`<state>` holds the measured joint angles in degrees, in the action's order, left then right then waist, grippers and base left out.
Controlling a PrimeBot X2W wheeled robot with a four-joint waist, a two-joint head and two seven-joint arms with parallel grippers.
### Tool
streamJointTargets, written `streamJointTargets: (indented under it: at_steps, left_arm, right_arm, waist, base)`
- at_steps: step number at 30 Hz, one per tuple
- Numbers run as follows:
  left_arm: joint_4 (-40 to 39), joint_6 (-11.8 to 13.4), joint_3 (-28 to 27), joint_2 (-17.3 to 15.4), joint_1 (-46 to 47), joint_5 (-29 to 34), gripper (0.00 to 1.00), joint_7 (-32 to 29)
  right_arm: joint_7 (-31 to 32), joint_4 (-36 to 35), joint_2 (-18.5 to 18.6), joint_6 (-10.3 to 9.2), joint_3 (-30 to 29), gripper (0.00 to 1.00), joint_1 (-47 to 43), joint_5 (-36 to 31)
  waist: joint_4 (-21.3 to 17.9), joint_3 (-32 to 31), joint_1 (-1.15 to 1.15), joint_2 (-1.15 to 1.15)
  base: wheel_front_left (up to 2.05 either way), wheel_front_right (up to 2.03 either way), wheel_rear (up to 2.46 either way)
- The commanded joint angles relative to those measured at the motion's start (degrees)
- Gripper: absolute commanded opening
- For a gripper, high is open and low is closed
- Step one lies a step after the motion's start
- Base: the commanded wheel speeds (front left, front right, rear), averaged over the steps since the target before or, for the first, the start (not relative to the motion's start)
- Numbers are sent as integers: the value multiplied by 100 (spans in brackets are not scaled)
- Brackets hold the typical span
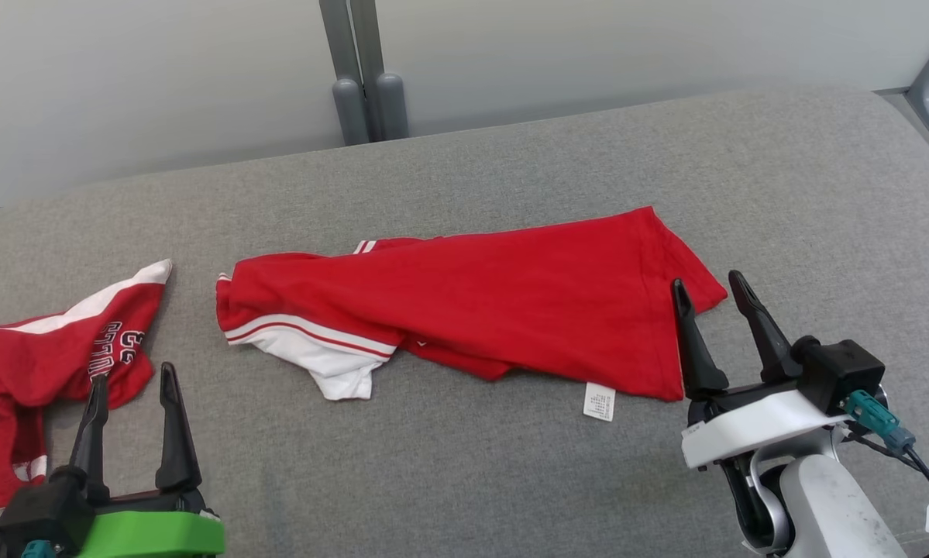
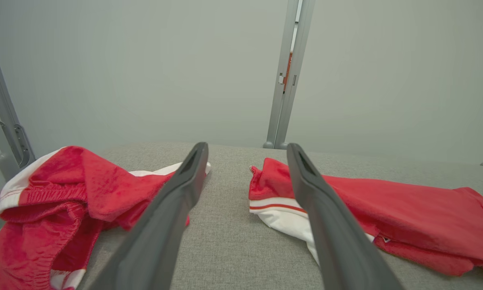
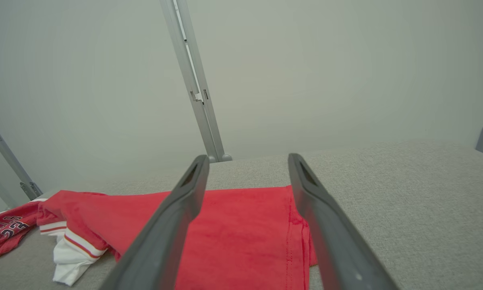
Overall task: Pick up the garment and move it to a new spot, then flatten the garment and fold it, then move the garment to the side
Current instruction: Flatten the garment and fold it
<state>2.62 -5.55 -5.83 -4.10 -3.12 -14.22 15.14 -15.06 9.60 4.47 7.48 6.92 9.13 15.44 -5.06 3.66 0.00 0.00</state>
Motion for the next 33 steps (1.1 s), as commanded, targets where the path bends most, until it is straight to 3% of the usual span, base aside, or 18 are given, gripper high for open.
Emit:
streamJointTargets:
  at_steps: [1,33]
  left_arm:
    - [23,-31,-31,22,86,27,100,1]
    - [476,-168,26,109,197,72,100,-1]
  right_arm:
    - [-18,3,11,3,8,100,35,-4]
    - [-18,-29,-15,3,-51,100,97,-43]
  waist:
    - [-7,12,0,0]
    - [-118,96,0,0]
  base:
    - [0,0,0]
    - [0,0,0]
